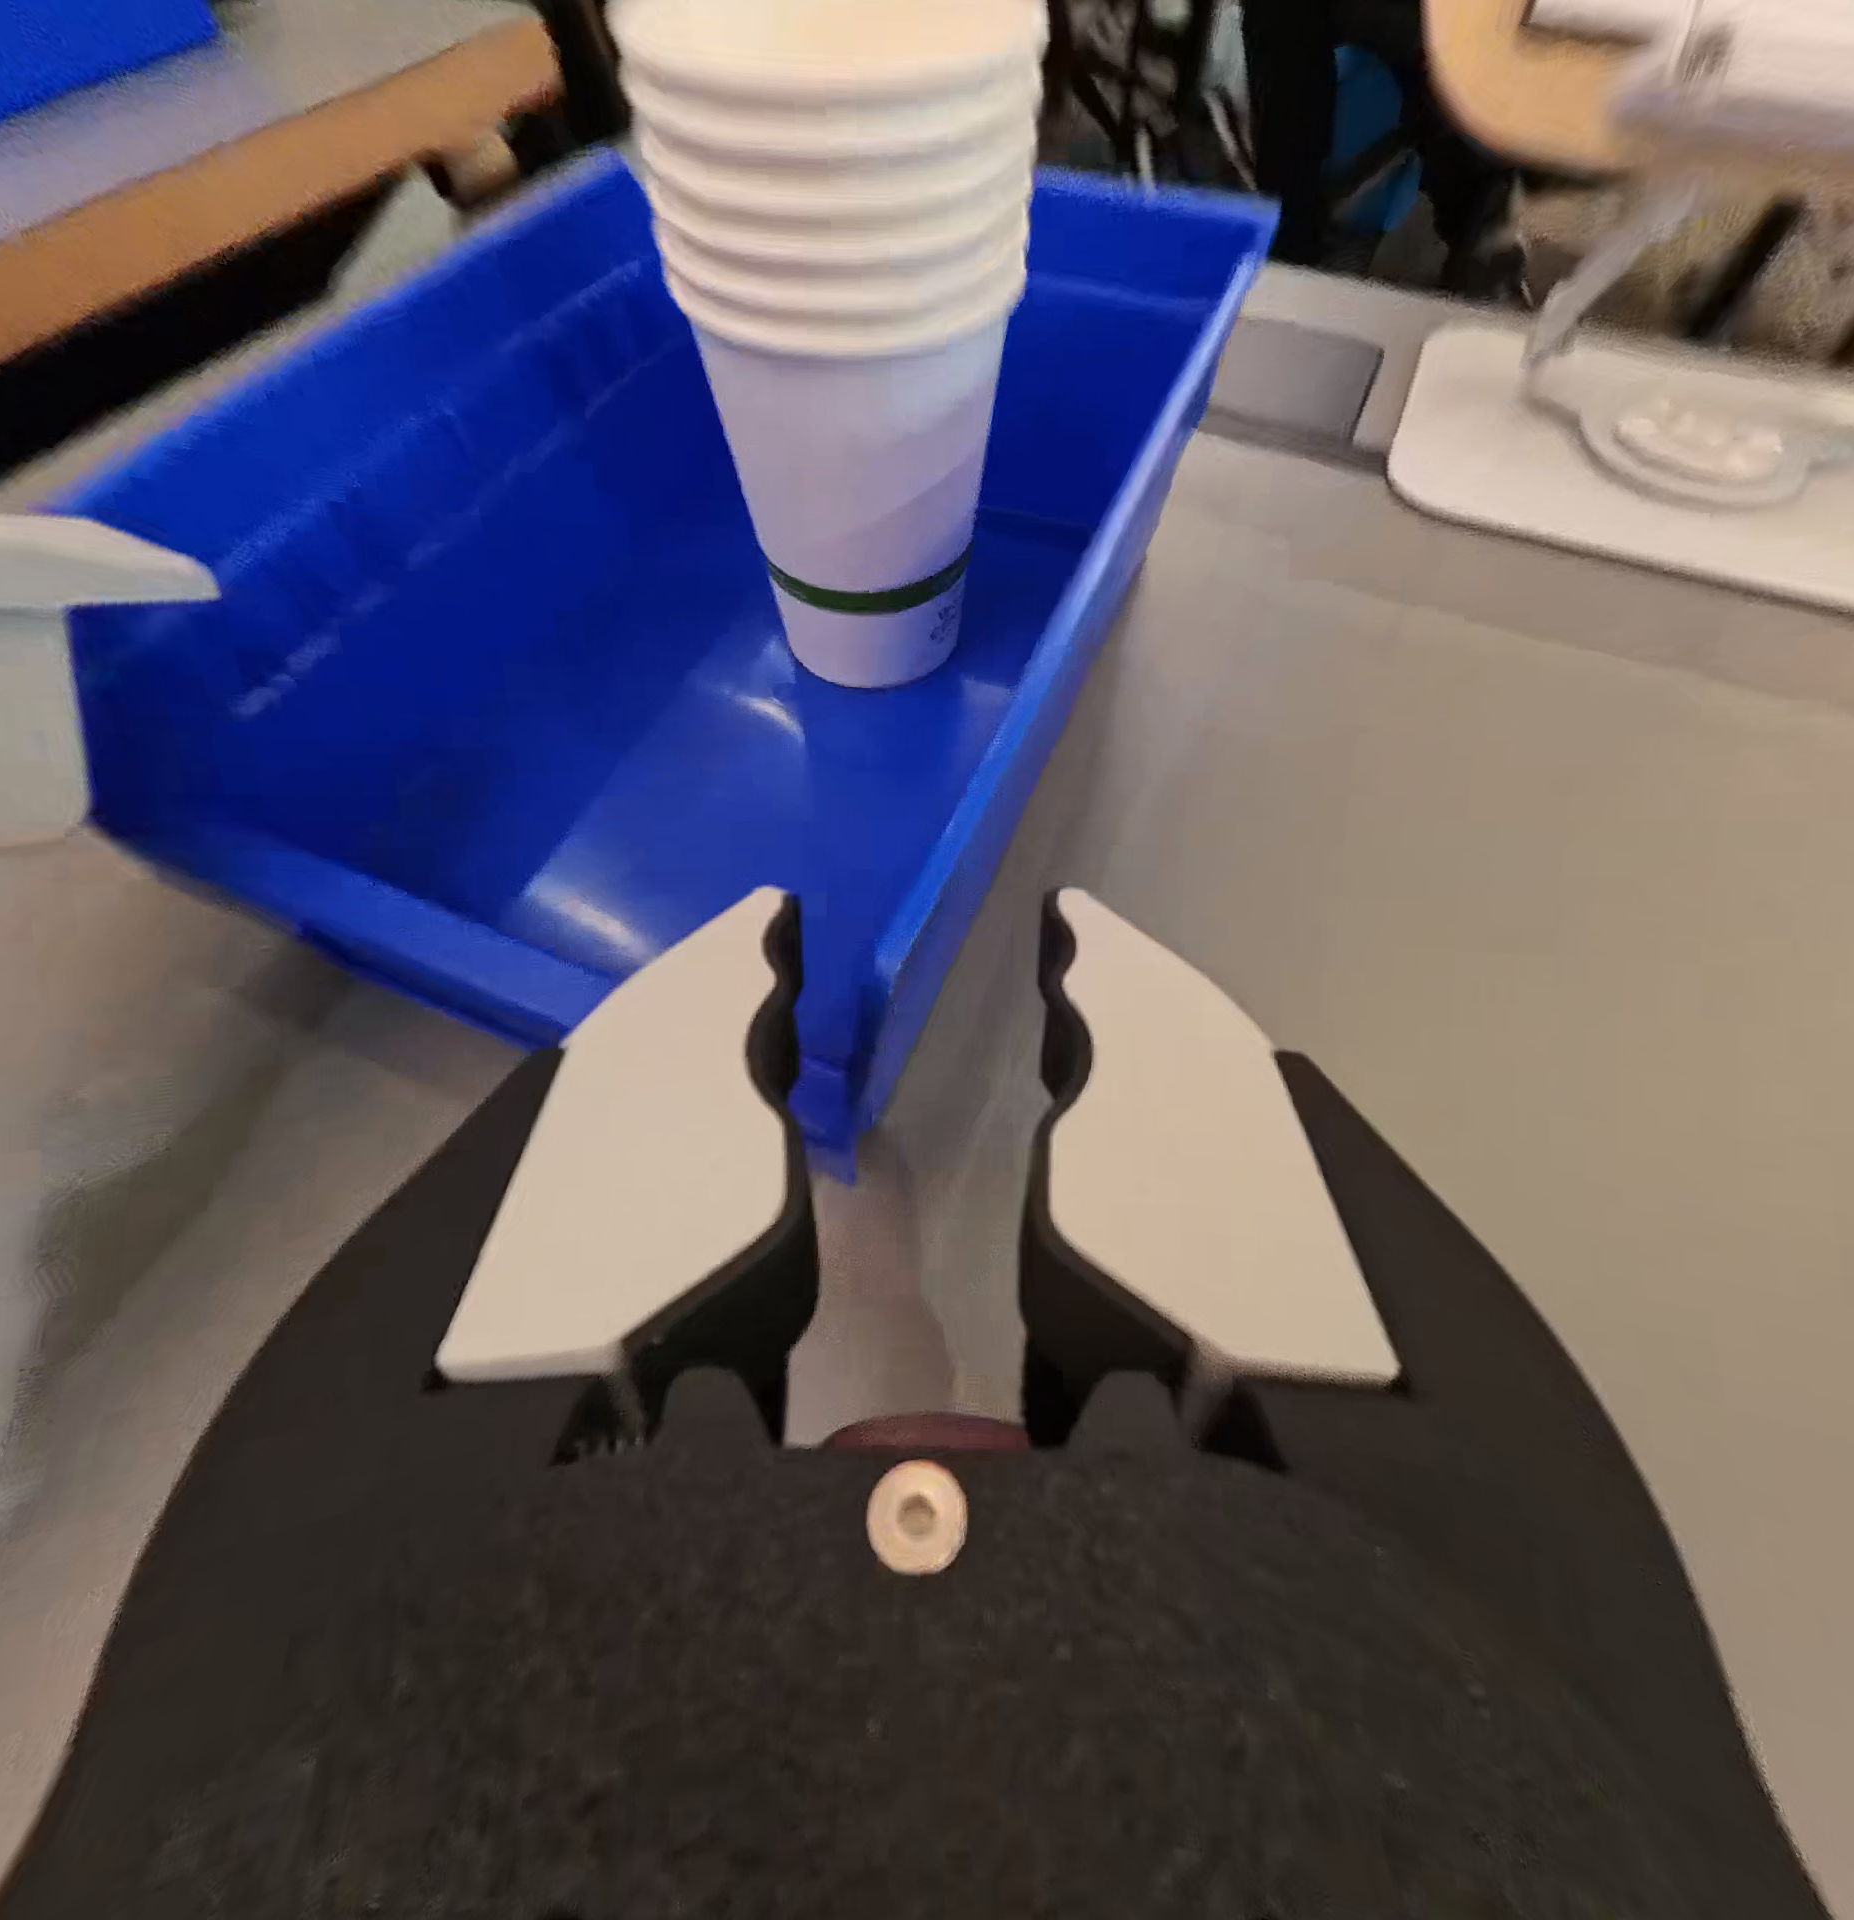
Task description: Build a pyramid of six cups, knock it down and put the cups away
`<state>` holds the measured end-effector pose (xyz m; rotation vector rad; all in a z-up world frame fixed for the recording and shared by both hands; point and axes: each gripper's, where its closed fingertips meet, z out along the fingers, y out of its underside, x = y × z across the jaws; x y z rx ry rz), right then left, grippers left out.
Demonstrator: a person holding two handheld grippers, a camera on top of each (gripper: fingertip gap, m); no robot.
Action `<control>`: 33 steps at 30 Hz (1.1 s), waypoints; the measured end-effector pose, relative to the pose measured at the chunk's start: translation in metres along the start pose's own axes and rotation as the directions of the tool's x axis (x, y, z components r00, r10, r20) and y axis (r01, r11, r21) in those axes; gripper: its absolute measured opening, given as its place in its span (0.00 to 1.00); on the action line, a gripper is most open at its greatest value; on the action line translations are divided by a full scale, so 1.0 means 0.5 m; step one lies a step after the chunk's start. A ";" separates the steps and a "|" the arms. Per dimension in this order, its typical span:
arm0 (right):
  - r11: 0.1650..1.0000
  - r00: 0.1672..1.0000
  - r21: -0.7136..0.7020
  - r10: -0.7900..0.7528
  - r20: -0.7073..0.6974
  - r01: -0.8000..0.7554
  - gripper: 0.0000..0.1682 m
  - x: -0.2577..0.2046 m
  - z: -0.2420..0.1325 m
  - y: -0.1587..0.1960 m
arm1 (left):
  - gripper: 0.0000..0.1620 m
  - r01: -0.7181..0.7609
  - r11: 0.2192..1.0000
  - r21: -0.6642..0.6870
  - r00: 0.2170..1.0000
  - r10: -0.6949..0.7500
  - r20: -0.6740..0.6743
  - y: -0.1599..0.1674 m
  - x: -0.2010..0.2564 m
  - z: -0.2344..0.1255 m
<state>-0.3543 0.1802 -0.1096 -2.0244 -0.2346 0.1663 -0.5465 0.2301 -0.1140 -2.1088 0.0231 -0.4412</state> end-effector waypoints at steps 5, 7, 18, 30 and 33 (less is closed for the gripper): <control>0.977 0.973 0.201 -0.112 0.201 0.071 0.38 0.047 -0.181 -0.075 | 0.48 -0.060 0.992 0.110 0.998 0.057 0.027 -0.081 0.028 -0.095; 0.963 0.967 0.254 -0.144 0.210 0.089 0.43 0.115 -0.255 -0.082 | 0.52 -0.101 0.984 0.146 0.994 0.105 -0.024 -0.102 0.081 -0.120; 0.944 0.985 0.321 0.124 -0.120 -0.079 0.43 0.684 -0.473 0.066 | 0.54 -0.252 0.935 0.248 0.944 0.294 -0.147 0.009 0.315 -0.151; 0.962 0.945 0.227 0.208 -0.254 -0.151 0.40 0.819 -0.459 0.228 | 0.51 -0.191 0.968 0.166 0.976 0.205 -0.070 0.122 0.228 -0.092; 0.960 0.944 0.233 0.214 -0.250 -0.156 0.39 0.818 -0.458 0.226 | 0.50 -0.219 0.967 0.132 0.972 0.229 -0.058 0.133 0.223 -0.081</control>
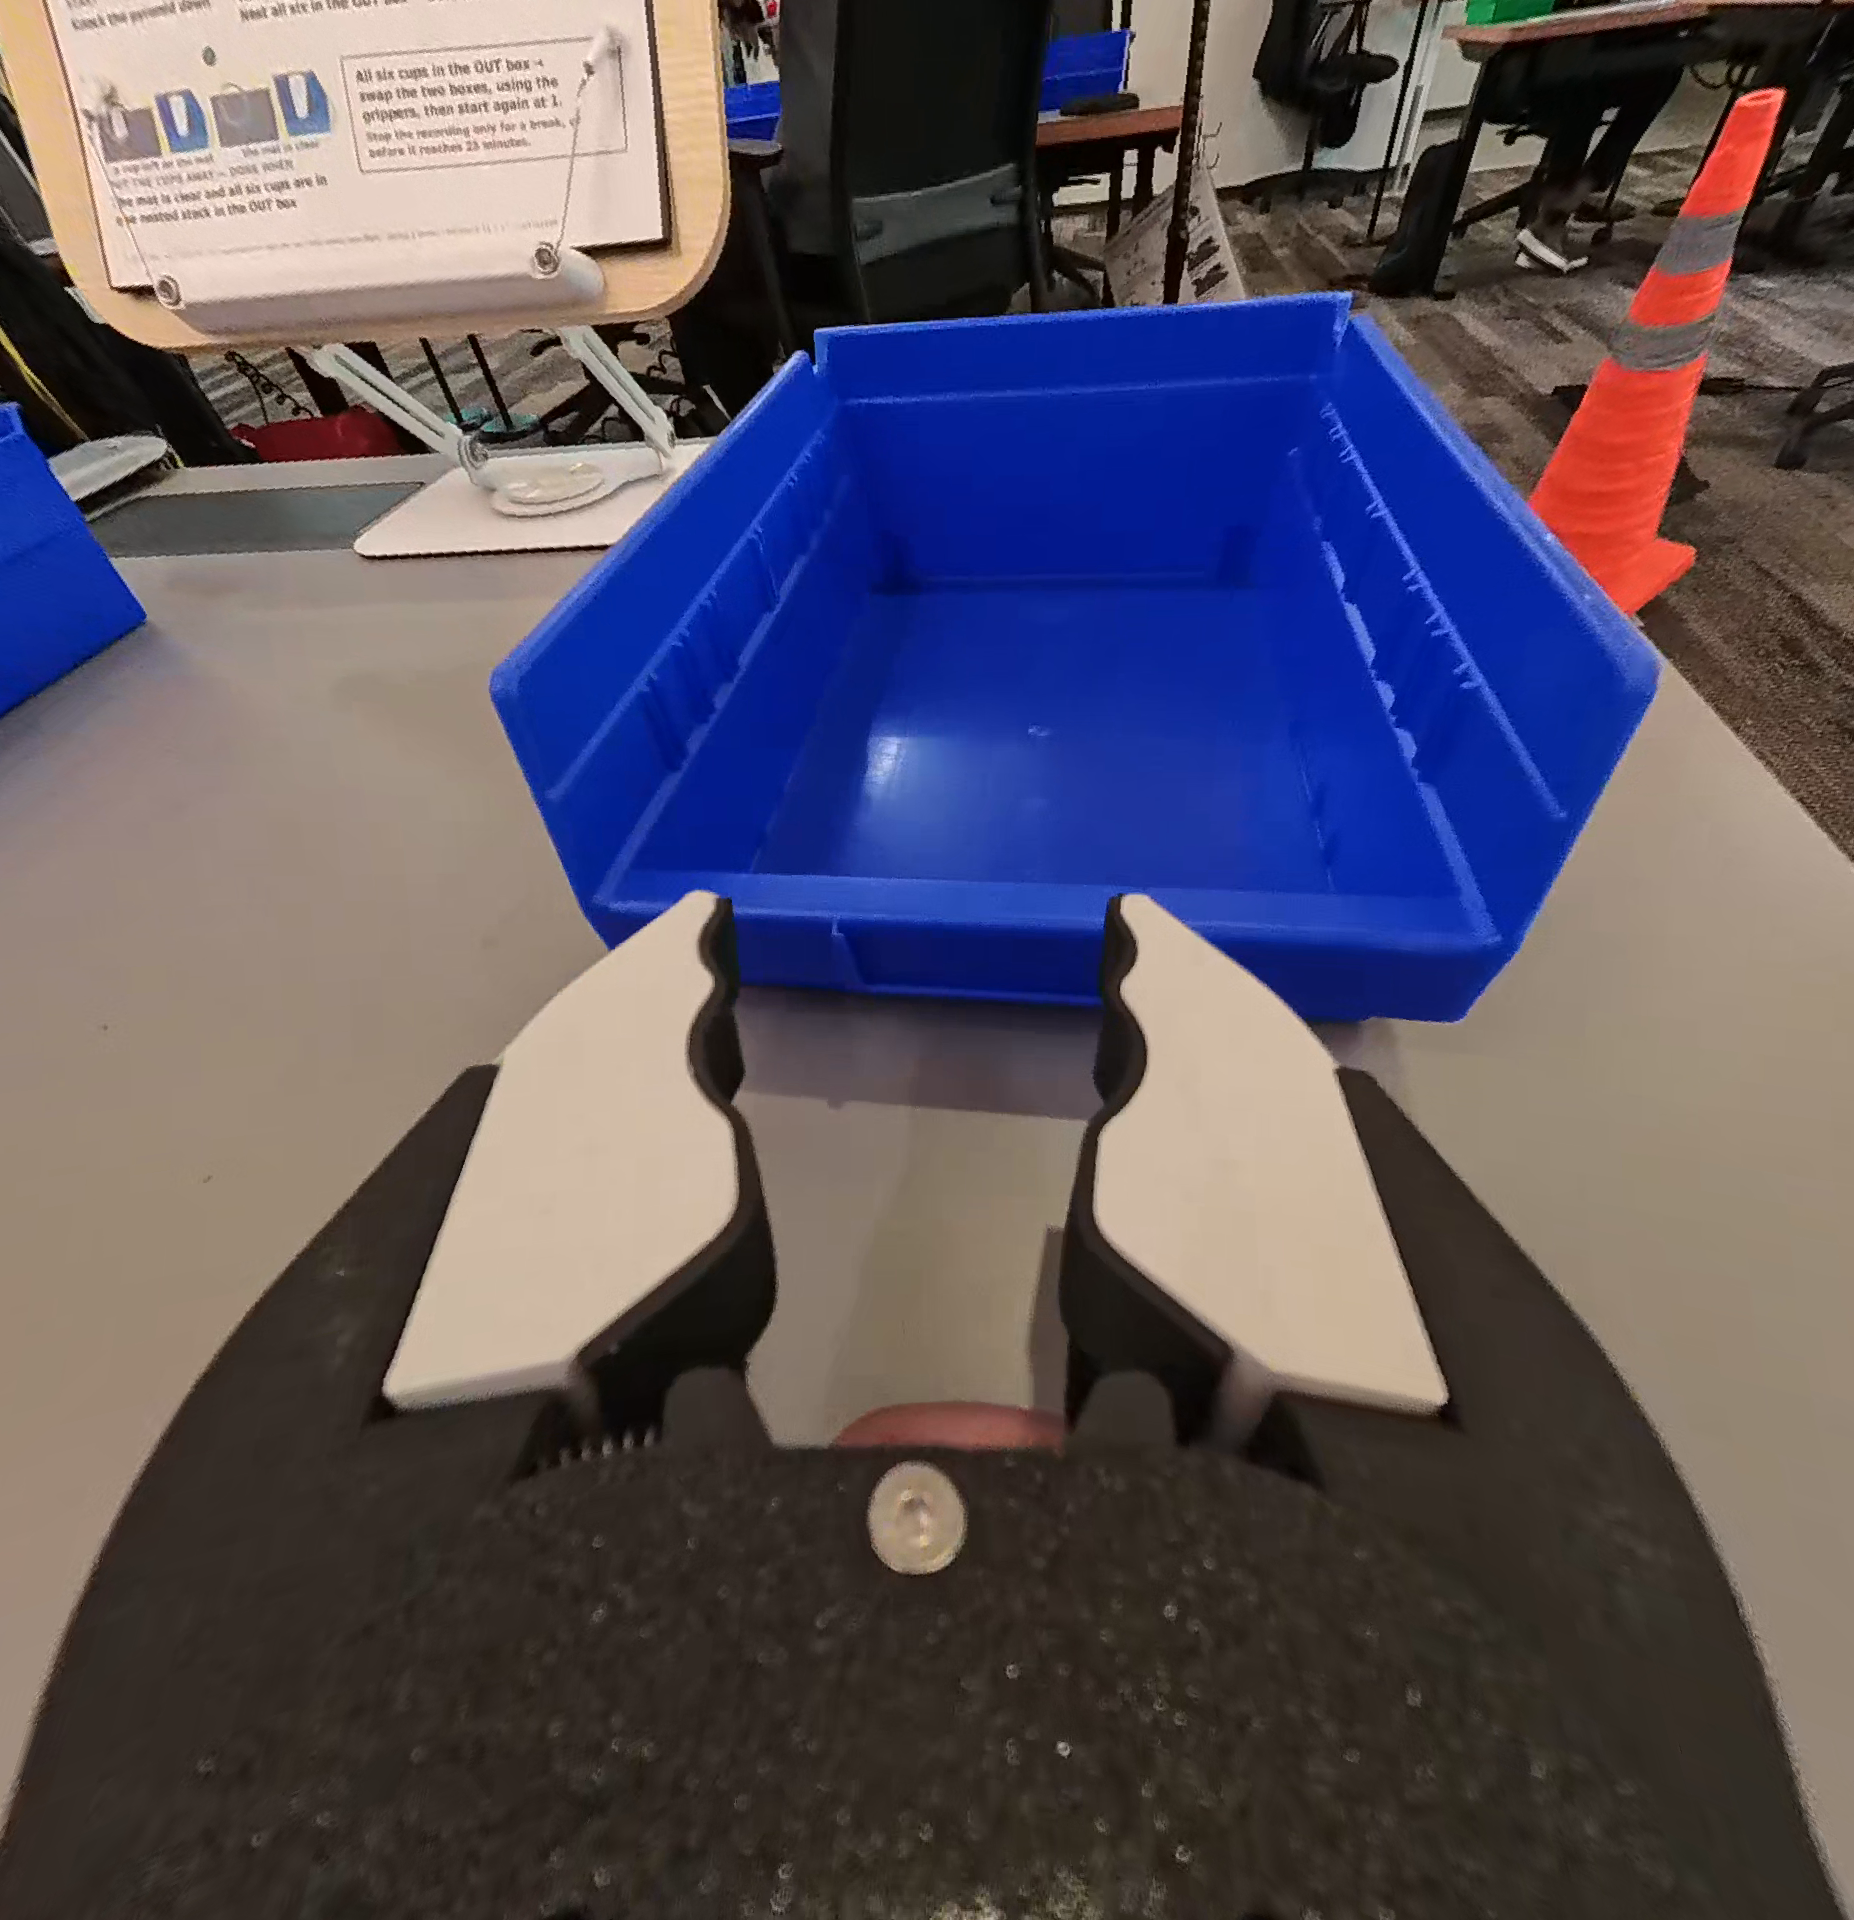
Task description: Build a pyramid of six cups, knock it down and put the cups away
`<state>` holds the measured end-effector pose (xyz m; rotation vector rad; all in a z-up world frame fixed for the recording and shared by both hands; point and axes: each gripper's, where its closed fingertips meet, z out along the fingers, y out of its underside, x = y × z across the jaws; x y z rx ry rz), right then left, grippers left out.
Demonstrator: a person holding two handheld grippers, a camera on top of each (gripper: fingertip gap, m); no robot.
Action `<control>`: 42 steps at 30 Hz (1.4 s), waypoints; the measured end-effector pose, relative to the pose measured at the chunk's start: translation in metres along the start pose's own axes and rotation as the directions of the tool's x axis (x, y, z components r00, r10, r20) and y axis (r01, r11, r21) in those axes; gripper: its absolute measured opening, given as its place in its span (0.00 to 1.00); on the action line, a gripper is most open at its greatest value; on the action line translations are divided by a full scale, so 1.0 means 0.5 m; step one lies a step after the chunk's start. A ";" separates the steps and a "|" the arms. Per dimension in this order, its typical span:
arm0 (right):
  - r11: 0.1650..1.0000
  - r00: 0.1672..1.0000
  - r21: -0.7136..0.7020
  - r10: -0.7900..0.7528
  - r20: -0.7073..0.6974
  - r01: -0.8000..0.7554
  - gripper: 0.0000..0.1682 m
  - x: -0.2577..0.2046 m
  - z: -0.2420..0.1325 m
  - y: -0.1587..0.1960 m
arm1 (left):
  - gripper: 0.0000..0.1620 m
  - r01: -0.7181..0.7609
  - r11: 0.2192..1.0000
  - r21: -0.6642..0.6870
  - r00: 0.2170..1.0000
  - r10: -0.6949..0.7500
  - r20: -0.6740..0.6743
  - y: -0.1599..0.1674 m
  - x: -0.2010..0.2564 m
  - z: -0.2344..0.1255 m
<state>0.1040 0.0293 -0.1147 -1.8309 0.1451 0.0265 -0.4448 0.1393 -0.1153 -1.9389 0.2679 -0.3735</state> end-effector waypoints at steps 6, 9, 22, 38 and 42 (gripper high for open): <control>1.000 1.000 0.000 -0.012 -0.003 0.012 0.37 -0.001 -0.001 0.001 | 0.45 -0.021 0.999 -0.037 0.999 0.020 -0.031 0.013 0.015 0.007; 1.000 1.000 -0.001 -0.010 -0.002 0.010 0.36 -0.001 0.000 0.002 | 0.35 -0.020 0.999 -0.043 0.973 0.010 -0.230 -0.009 0.070 0.001; 0.999 0.999 0.011 -0.043 0.028 0.043 0.34 -0.024 -0.002 -0.005 | 0.22 -0.732 0.609 -0.304 0.646 0.480 -0.594 -0.289 0.017 0.193; 0.998 0.997 -0.012 -0.061 0.043 0.061 0.33 -0.027 -0.002 0.006 | 0.06 -0.803 0.422 -0.420 0.588 0.448 -0.673 -0.249 -0.008 0.268; 0.998 0.997 -0.018 -0.064 0.053 0.065 0.33 -0.033 0.002 0.007 | 0.02 -0.803 0.424 -0.419 0.587 0.436 -0.682 -0.245 -0.002 0.269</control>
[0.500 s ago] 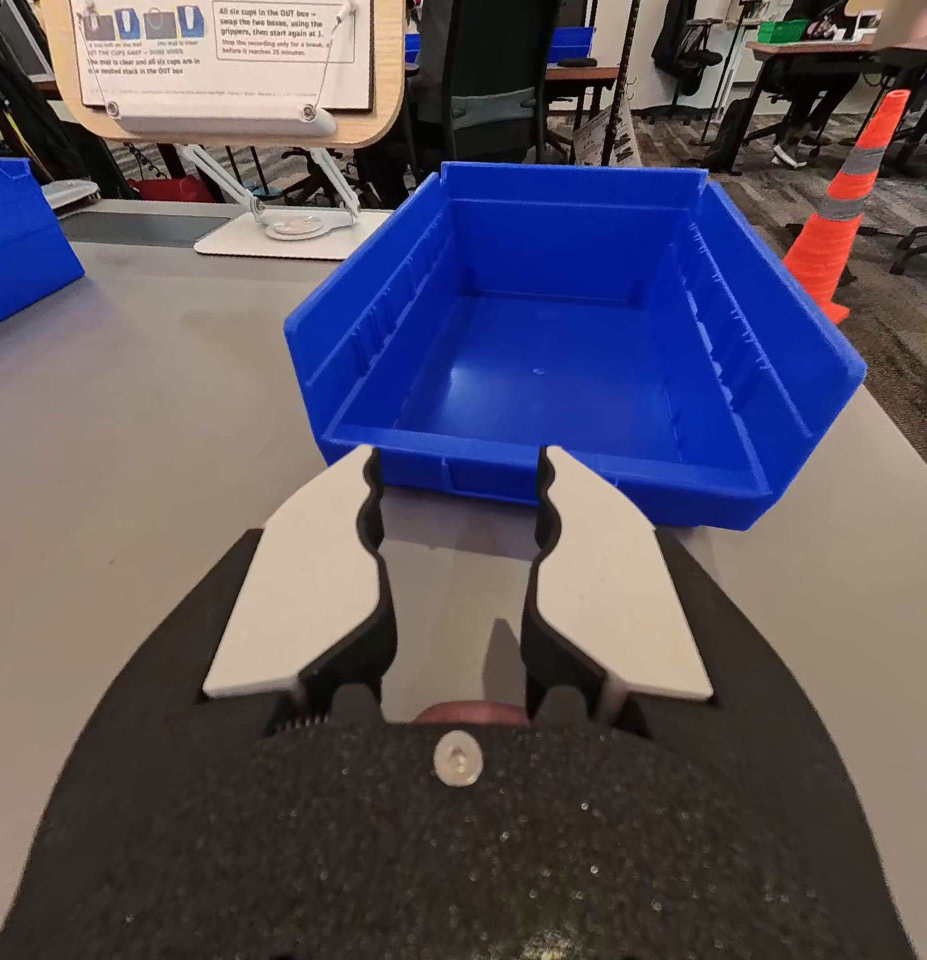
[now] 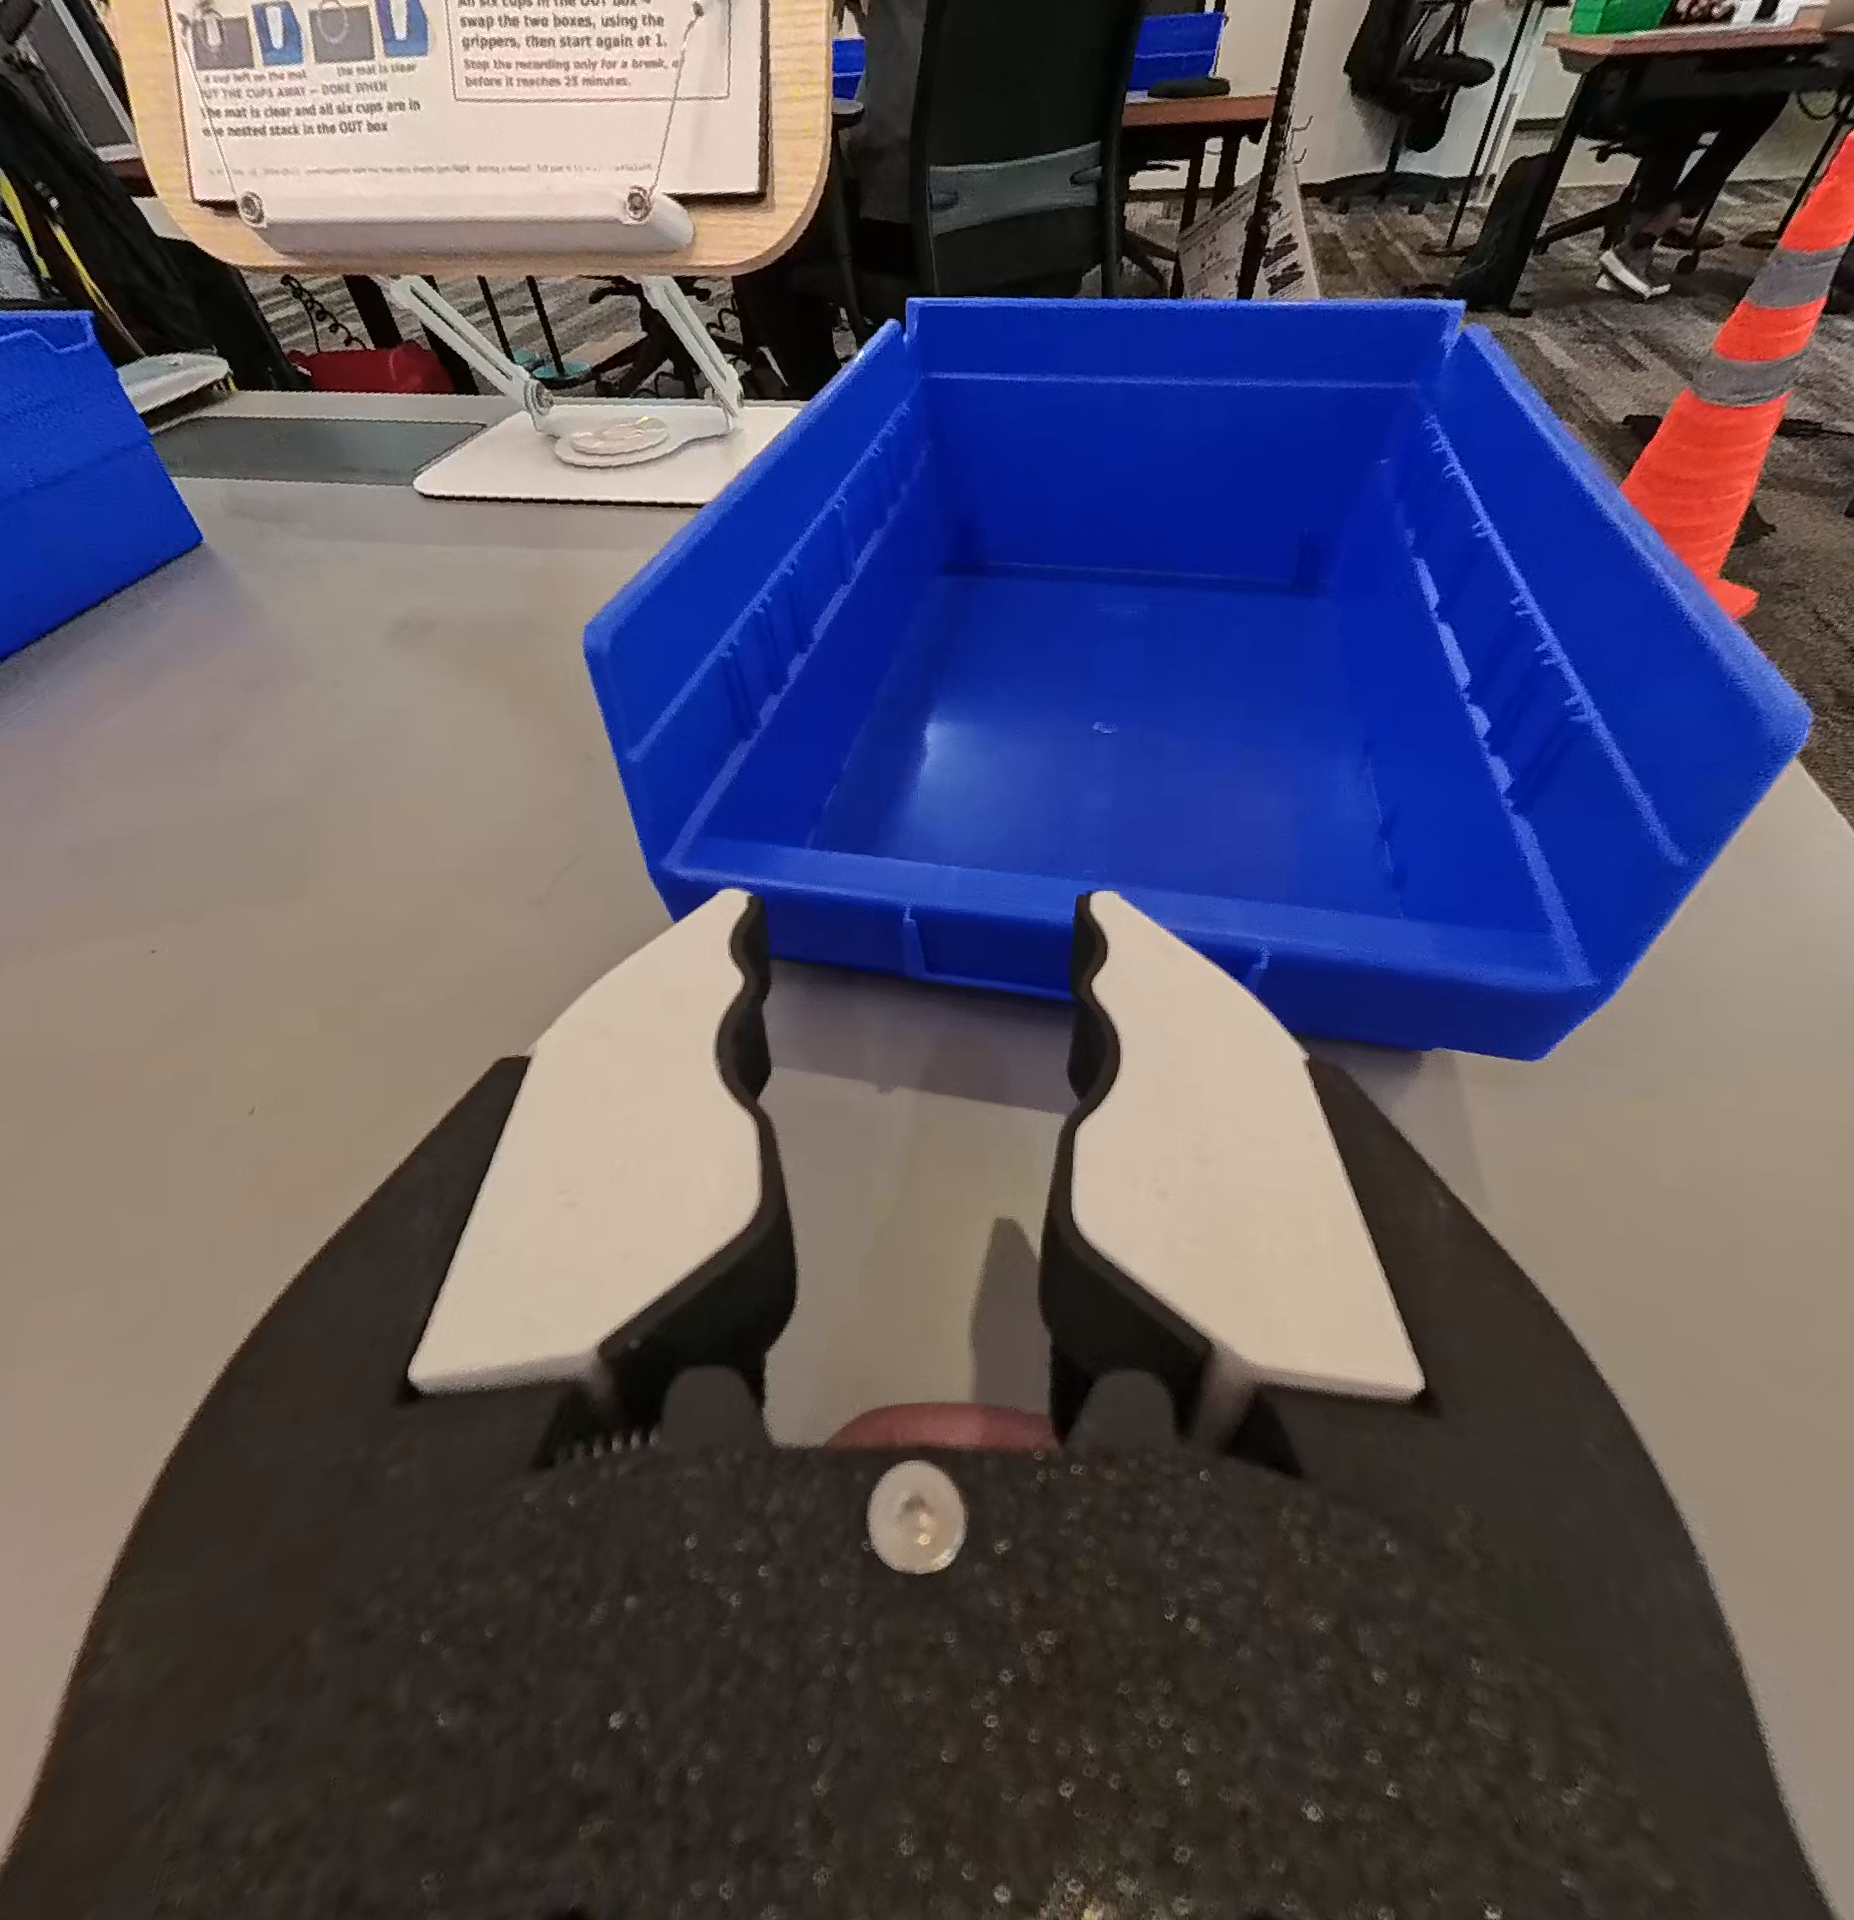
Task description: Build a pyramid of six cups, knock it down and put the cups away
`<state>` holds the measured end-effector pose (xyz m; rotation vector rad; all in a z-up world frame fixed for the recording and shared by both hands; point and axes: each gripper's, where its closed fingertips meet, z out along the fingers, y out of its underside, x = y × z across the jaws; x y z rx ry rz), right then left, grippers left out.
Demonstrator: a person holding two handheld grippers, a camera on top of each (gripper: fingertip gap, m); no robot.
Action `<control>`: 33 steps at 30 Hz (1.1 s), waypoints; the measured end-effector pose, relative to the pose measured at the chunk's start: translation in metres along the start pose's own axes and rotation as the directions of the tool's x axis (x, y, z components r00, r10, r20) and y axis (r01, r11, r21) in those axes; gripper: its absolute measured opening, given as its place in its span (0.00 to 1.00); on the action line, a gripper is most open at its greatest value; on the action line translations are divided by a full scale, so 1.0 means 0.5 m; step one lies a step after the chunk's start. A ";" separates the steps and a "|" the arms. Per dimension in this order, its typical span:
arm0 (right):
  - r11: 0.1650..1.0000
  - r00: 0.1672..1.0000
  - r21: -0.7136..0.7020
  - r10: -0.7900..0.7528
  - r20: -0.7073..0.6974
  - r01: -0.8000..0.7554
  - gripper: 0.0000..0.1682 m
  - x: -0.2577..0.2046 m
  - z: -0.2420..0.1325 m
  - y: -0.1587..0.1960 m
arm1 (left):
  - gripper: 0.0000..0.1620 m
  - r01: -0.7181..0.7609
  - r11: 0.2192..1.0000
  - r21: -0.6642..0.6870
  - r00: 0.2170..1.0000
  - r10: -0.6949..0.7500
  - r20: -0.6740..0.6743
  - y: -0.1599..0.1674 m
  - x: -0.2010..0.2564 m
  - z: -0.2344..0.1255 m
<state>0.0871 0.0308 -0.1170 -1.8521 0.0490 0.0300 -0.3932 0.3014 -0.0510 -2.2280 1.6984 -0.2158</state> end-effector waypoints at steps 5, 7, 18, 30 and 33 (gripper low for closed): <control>1.000 1.000 -0.001 -0.004 0.004 0.004 0.32 -0.003 0.002 -0.001 | 0.02 0.012 1.000 -0.004 1.000 -0.012 -0.014 0.001 0.000 -0.001; 1.000 1.000 -0.004 -0.003 0.007 0.003 0.32 -0.004 0.002 0.001 | 0.02 0.016 1.000 -0.008 1.000 -0.016 -0.020 0.003 -0.001 -0.002; 1.000 1.000 0.000 -0.004 0.015 0.004 0.31 -0.010 0.001 -0.001 | 0.02 0.017 1.000 0.015 1.000 -0.017 0.011 -0.017 -0.018 -0.073; 1.000 0.995 0.004 -0.013 0.094 0.012 0.31 -0.059 0.002 -0.003 | 0.01 -0.095 0.985 0.142 0.985 0.072 0.159 -0.129 0.025 -0.395; 1.000 0.993 -0.003 -0.007 0.114 0.008 0.32 -0.071 0.004 0.000 | 0.01 -0.110 0.970 0.215 0.985 0.077 0.155 -0.160 0.056 -0.433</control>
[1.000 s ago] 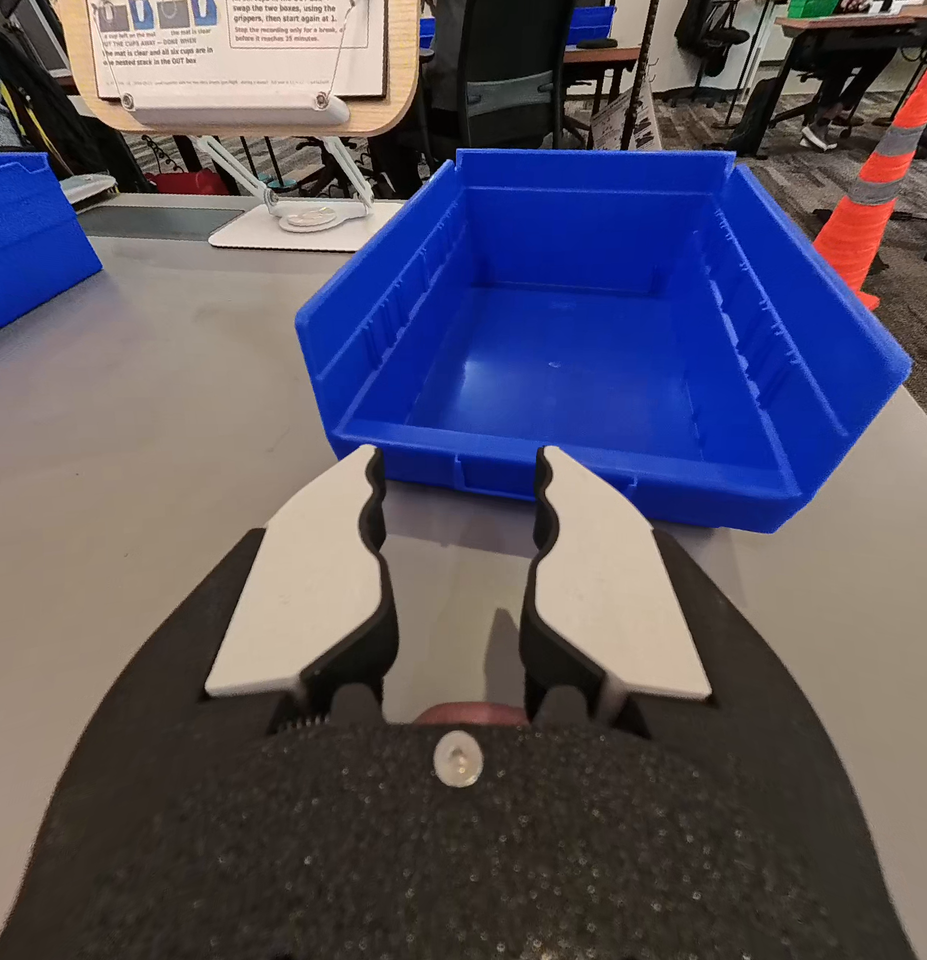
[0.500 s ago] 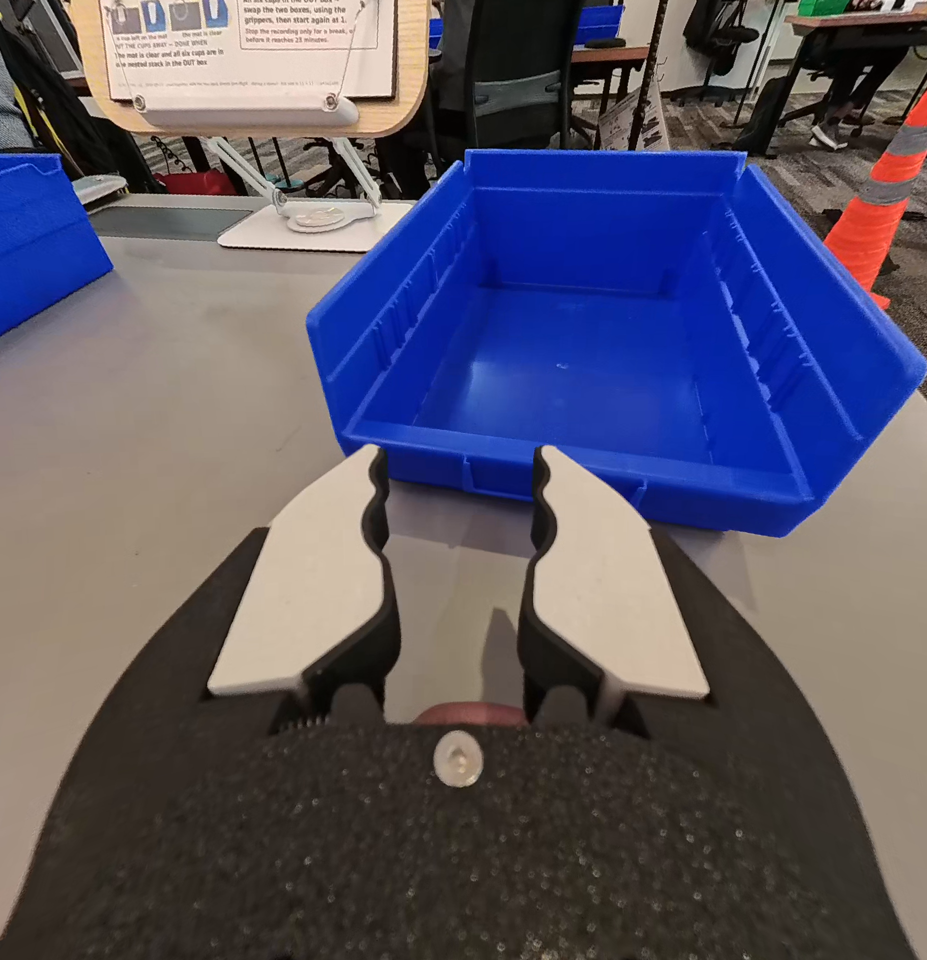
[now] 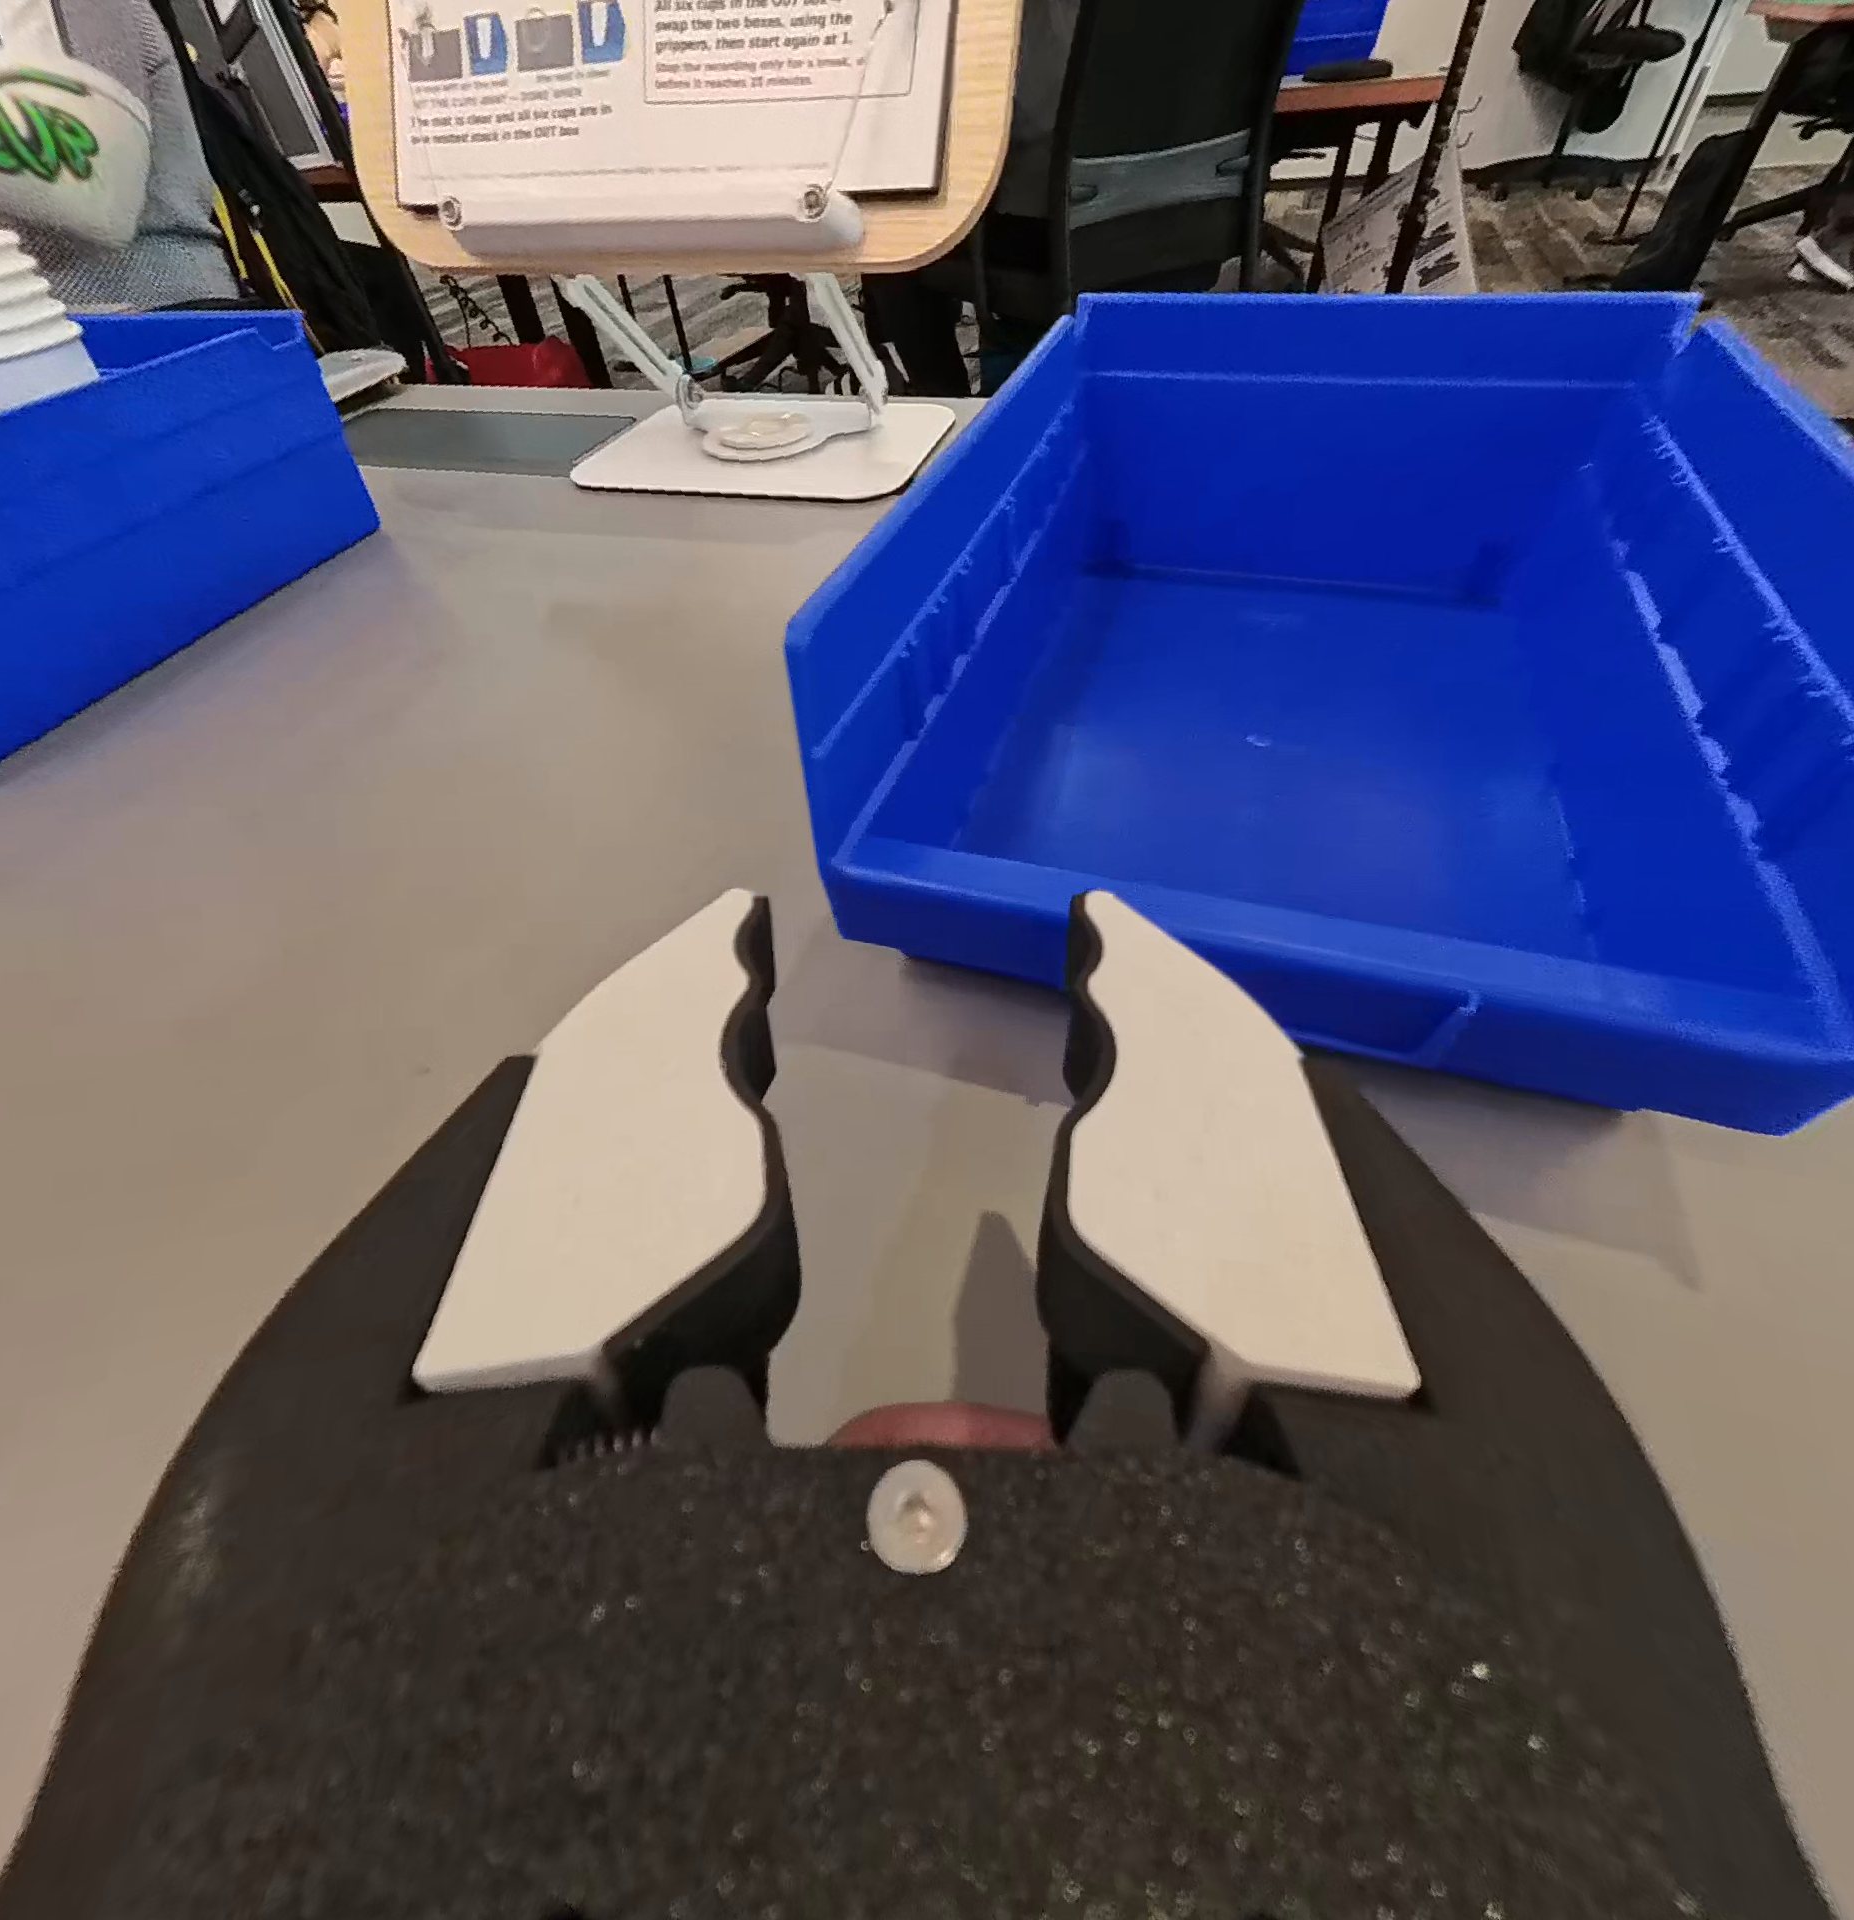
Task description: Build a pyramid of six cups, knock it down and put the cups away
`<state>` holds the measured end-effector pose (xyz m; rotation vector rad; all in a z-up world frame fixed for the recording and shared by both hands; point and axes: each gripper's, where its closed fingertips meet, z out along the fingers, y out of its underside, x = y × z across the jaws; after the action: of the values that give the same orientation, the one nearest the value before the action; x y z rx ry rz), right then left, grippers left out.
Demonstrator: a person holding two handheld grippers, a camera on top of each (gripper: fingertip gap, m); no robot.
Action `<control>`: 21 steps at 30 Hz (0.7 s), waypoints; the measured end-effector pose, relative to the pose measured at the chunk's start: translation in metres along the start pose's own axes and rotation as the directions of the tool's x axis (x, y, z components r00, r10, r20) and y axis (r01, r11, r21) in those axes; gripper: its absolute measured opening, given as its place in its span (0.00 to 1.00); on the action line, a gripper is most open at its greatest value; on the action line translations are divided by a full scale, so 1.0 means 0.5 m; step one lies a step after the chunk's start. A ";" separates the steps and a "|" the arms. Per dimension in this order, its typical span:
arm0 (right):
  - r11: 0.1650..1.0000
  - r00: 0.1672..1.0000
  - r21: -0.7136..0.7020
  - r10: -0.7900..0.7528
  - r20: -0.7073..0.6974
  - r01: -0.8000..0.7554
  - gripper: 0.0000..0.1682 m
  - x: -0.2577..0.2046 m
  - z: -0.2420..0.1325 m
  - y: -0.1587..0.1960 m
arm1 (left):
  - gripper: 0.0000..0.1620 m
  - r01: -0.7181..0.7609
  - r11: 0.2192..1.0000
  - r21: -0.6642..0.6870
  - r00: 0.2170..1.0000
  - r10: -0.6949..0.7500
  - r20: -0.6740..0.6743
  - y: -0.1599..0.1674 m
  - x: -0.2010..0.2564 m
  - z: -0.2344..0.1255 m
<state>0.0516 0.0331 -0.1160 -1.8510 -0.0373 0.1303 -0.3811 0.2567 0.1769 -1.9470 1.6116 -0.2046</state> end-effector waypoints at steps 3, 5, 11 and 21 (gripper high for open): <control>1.000 1.000 -0.012 0.003 0.023 -0.003 0.31 -0.013 0.004 0.005 | 0.01 0.054 0.989 0.136 0.998 -0.050 -0.033 -0.043 0.032 0.003; 1.000 1.000 -0.012 -0.005 0.026 0.005 0.31 -0.019 0.004 0.004 | 0.01 0.108 0.973 0.202 0.994 -0.101 -0.048 -0.061 0.053 0.022; 1.000 0.999 -0.017 -0.022 0.041 0.022 0.31 -0.036 0.008 0.006 | 0.01 0.442 0.752 0.489 0.895 -0.335 -0.294 -0.139 0.132 0.086; 0.992 0.797 -0.004 0.103 0.595 -0.125 0.44 -0.250 0.017 -0.076 | 0.01 0.808 0.245 0.536 0.585 -0.225 -0.779 -0.183 0.288 0.161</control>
<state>-0.0720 0.0404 -0.0732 -1.7093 -0.3611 0.7954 -0.2294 0.1576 0.1243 -1.4742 0.5978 -1.7293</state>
